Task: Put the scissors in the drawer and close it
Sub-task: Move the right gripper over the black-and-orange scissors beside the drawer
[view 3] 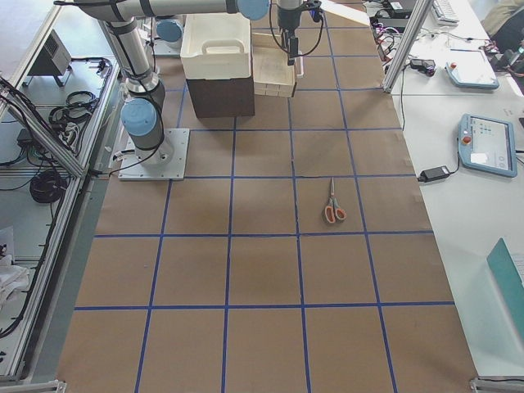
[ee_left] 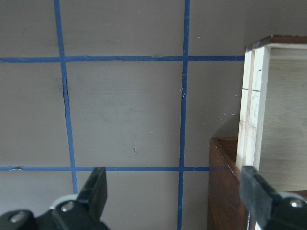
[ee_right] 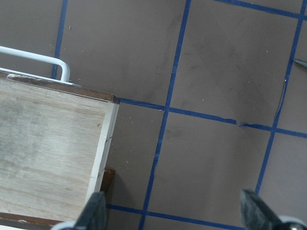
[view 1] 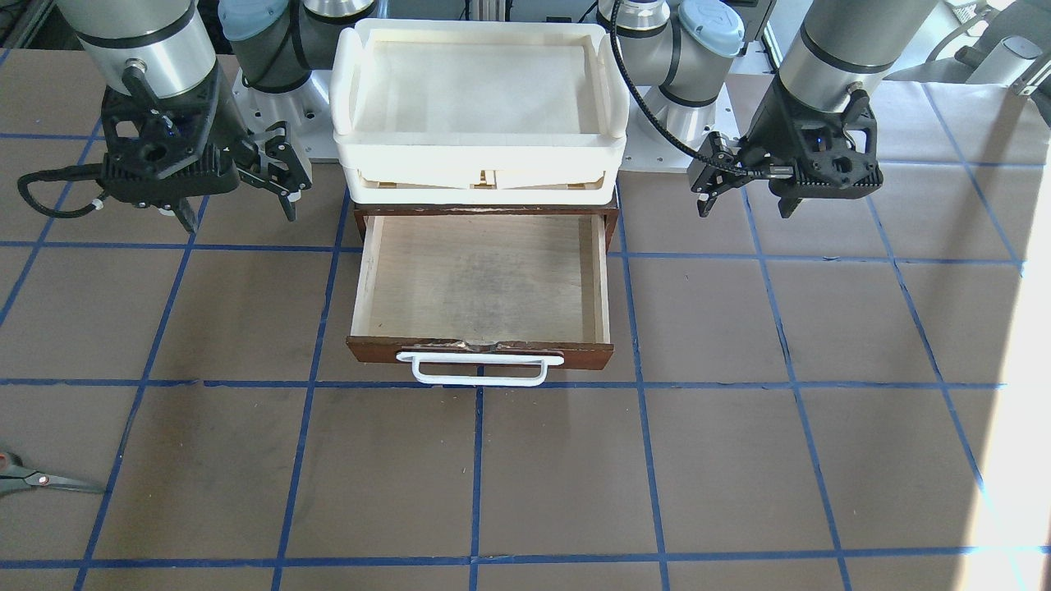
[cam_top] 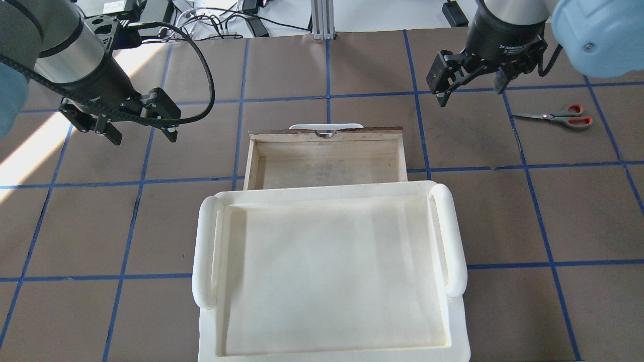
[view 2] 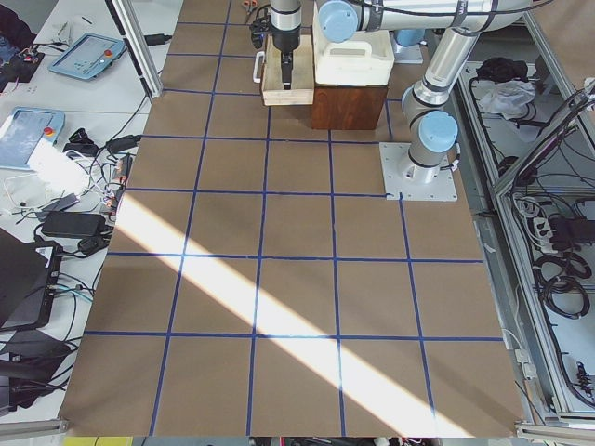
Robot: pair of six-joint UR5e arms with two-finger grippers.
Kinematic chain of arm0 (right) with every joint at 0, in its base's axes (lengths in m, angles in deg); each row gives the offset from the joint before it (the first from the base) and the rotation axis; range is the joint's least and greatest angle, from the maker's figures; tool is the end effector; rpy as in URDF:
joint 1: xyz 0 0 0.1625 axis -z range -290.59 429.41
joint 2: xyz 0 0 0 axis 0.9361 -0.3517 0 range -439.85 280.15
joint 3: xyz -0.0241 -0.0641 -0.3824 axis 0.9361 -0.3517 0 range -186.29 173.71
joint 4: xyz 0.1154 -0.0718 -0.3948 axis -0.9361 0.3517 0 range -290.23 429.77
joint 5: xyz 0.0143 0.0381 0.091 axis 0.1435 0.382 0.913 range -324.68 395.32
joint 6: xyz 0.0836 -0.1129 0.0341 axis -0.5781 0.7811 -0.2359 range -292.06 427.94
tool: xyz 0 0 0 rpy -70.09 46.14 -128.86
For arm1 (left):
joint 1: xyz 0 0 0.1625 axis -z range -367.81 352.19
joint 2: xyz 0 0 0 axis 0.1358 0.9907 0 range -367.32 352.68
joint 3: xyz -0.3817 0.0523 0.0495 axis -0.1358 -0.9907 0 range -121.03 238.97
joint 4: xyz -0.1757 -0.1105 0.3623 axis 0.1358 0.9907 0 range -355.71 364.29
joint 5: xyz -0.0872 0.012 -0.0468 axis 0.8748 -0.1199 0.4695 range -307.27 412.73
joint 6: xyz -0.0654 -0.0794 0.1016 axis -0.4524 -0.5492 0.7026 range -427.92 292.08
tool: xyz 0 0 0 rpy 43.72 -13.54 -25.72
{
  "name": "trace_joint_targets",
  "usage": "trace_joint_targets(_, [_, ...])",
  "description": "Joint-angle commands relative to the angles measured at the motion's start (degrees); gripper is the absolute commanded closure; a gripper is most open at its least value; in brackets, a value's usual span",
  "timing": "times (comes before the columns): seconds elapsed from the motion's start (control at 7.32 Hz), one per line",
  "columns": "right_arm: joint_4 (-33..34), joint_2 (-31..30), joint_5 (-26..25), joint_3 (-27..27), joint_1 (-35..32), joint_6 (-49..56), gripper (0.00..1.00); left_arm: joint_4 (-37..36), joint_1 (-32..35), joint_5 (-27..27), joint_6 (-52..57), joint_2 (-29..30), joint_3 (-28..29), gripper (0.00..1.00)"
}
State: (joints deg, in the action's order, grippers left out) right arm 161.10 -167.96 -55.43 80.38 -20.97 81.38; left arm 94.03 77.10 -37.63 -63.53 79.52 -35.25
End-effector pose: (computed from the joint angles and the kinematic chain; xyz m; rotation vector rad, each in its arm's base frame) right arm 0.1348 -0.5140 0.4211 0.3752 -3.0996 0.0725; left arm -0.0900 -0.4818 0.3970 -0.0191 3.1364 0.0226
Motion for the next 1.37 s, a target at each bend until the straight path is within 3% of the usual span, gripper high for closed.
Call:
trace_joint_targets(0.0, [0.42,0.3,-0.03,0.42,7.28,20.65,0.01,0.0,0.0,0.09,0.0,0.0,0.0,0.0])
trace_joint_targets(0.27, [0.86,1.0,0.4,4.18,15.37,39.98,0.01,0.0,0.0,0.09,0.0,0.0,0.0,0.0])
trace_joint_targets(0.55, [9.51,5.2,-0.47,5.35,18.82,56.77,0.01,0.0,0.0,0.01,0.0,0.0,0.0,0.0])
trace_joint_targets(0.82, [16.47,11.61,0.4,5.43,23.64,65.9,0.01,0.0,0.0,-0.08,0.09,0.0,0.0,0.0])
trace_joint_targets(1.23, [32.1,24.35,3.39,5.09,28.59,88.73,0.01,0.0,0.0,-0.08,0.09,0.0,0.0,0.0])
